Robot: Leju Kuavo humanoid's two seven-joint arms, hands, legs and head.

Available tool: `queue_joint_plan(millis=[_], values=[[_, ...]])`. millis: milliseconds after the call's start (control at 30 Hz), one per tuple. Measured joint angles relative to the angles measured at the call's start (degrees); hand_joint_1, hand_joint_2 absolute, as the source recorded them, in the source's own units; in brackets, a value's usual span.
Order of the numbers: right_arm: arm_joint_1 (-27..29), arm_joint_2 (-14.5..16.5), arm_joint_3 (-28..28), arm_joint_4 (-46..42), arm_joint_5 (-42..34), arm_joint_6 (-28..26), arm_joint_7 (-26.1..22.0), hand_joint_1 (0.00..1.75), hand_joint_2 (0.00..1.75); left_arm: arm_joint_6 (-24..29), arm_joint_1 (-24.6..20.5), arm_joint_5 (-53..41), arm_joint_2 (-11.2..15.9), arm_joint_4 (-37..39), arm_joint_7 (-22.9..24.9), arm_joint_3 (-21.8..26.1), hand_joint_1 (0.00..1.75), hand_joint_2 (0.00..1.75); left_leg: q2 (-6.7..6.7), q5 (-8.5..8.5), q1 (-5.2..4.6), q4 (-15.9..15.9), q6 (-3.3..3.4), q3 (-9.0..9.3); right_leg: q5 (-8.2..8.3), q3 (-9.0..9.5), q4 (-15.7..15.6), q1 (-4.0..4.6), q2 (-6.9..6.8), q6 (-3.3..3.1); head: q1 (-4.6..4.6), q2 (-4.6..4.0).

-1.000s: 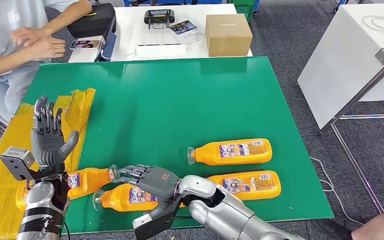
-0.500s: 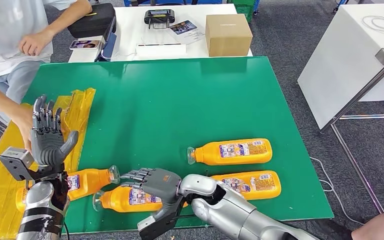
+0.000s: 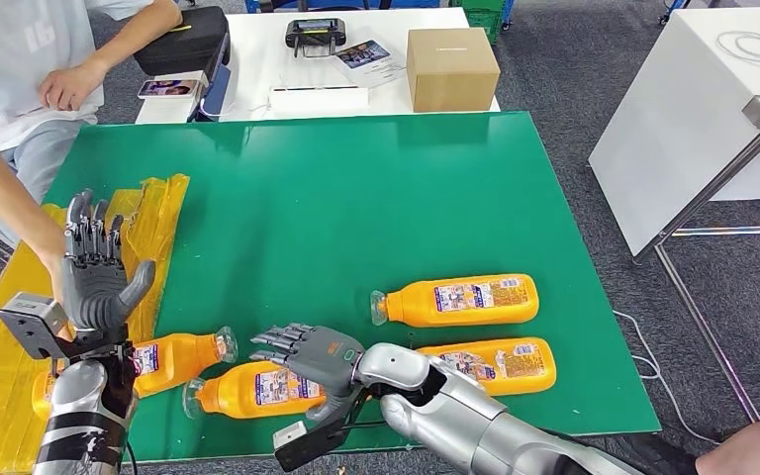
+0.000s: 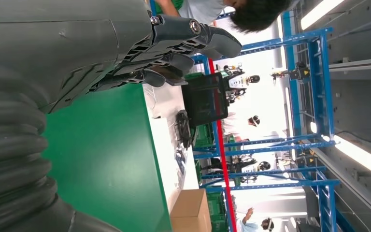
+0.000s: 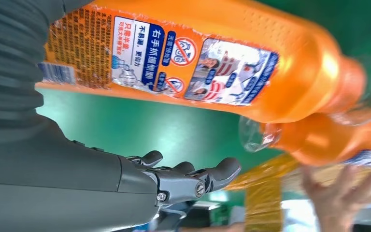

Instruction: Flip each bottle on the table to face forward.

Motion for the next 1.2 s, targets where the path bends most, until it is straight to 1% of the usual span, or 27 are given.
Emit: queue_joint_plan(millis=[233, 433, 700, 1067, 1200], values=[[0.0, 1.6, -0.5, 3.3, 3.0, -3.7, 4.9, 0.00, 1.75, -0.2, 0.7, -0.1, -0.3, -0.5, 0.0, 0.0, 0.00, 1.75, 0.00, 0.00, 0.00, 0.0, 0.00, 0.00, 0.00, 0.00, 0.0, 0.00, 0.00, 0.00, 0.00, 0.00], [0.0, 3.2, -1.5, 6.2, 5.0, -5.3, 7.1, 0.00, 1.75, -0.5, 1.1, -0.3, -0.7, -0.6, 0.0, 0.0, 0.00, 1.75, 0.00, 0.00, 0.00, 0.0, 0.00, 0.00, 0.00, 0.00, 0.0, 0.00, 0.00, 0.00, 0.00, 0.00], [0.0, 4.1, -2.1, 8.2, 5.6, -5.7, 7.6, 0.00, 1.75, -0.6, 1.3, -0.3, -0.9, -0.6, 0.0, 0.0, 0.00, 1.75, 0.00, 0.00, 0.00, 0.0, 0.00, 0.01, 0.00, 0.00, 0.0, 0.00, 0.00, 0.00, 0.00, 0.00], [-0.1, 6.1, -3.9, 12.3, 10.2, -6.2, 12.4, 0.00, 1.75, -0.9, 1.3, -0.7, -1.5, -0.6, 0.0, 0.0, 0.00, 1.75, 0.00, 0.00, 0.00, 0.0, 0.00, 0.00, 0.00, 0.00, 0.0, 0.00, 0.00, 0.00, 0.00, 0.00], [-0.7, 7.0, -4.5, 14.2, 11.2, -6.0, 13.7, 0.10, 1.75, -1.0, 1.3, -0.8, -1.9, -0.6, 0.0, 0.0, 0.00, 1.75, 0.01, 0.00, 0.00, 0.0, 0.00, 0.01, 0.00, 0.00, 0.0, 0.00, 0.00, 0.00, 0.01, 0.00]])
